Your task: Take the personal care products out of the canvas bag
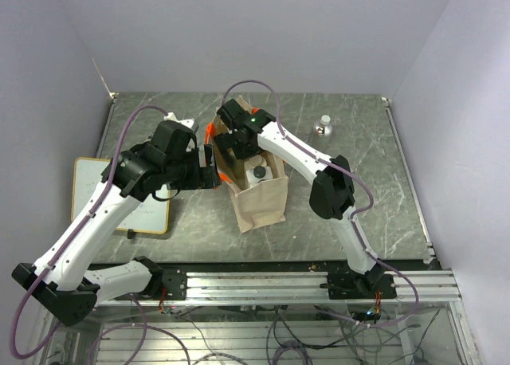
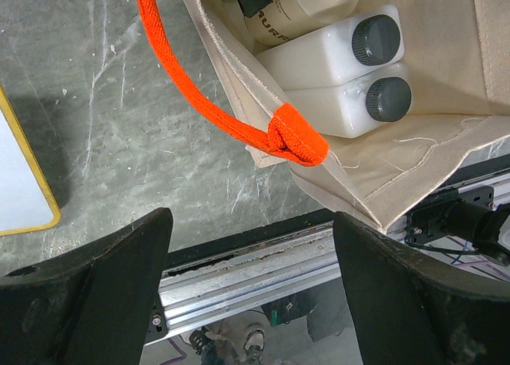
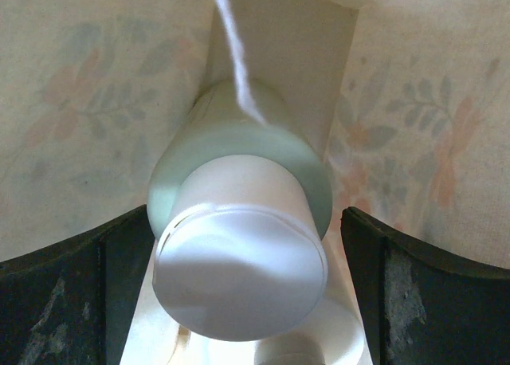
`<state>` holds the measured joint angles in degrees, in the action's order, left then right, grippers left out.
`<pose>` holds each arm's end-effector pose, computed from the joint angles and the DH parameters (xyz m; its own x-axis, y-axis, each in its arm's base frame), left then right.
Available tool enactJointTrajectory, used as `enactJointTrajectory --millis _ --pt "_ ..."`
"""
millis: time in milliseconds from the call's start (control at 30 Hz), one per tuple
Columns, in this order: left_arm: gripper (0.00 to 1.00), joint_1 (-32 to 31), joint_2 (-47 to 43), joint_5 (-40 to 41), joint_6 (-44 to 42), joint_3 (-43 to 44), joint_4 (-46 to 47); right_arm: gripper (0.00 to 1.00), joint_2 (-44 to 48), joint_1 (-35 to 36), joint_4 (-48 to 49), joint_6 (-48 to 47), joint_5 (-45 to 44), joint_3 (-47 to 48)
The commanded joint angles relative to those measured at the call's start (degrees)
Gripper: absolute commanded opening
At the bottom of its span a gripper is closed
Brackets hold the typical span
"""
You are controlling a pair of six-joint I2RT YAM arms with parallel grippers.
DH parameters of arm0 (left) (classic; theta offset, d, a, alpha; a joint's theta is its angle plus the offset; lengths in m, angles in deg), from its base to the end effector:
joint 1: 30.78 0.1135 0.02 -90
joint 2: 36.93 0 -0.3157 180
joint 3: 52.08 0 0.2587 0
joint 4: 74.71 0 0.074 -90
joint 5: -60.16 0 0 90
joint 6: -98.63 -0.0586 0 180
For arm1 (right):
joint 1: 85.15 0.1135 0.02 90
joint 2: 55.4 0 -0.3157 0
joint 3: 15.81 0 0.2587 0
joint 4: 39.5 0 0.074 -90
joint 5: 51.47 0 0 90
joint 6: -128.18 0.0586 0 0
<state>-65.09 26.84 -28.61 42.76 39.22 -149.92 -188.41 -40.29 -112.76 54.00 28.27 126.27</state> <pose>0.1652 -0.1112 0.4182 -0.8150 -0.1229 -0.5662 0.1139 0.9242 -0.3646 0.3959 0.3792 0.2666 -0.7882 -0.4059 -0.4626 -0.4410 0.8968 -0.0356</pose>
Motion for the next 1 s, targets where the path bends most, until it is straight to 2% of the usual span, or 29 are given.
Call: enactJointTrajectory --millis 0,300,400,567,600,667,700,867,967 --pt "0.92 0.47 -0.06 -0.09 -0.02 0.6 1.2 1.0 -2.66 -0.04 -2.31 0.59 1.15 -1.54" --pt "0.92 0.47 -0.51 0.57 -0.05 0.95 -0.19 0.97 -5.01 -0.13 -0.85 0.07 1.21 -1.05" --pt "0.92 0.49 -0.67 0.66 0.18 0.86 -0.31 0.88 -4.74 -0.17 -0.62 -0.3 1.53 0.09" --pt "0.92 0.47 -0.71 0.1 1.03 0.91 0.15 0.69 -2.57 -0.22 -0.32 -0.39 2.18 2.77" --pt "0.92 0.48 -0.79 -0.17 1.28 0.75 0.27 0.62 -1.75 -0.21 0.32 -0.46 2.61 2.86" --pt "0.92 0.47 -1.26 -0.77 2.24 -0.15 0.83 0.32 0.03 -0.2 1.93 -0.08 2.79 2.42" --pt "0.92 0.47 -1.58 -1.13 2.76 -0.78 1.31 0.27 0.95 -0.2 2.71 0.08 2.73 2.01" --pt "0.91 0.51 -4.2 -3.15 6.14 -4.79 3.78 0.18 3.74 -0.84 5.11 2.41 3.61 1.66" --pt "0.91 0.5 -5.2 -3.33 7.3 -5.49 4.11 0.04 5.13 -1.4 5.28 4.38 4.55 2.31"
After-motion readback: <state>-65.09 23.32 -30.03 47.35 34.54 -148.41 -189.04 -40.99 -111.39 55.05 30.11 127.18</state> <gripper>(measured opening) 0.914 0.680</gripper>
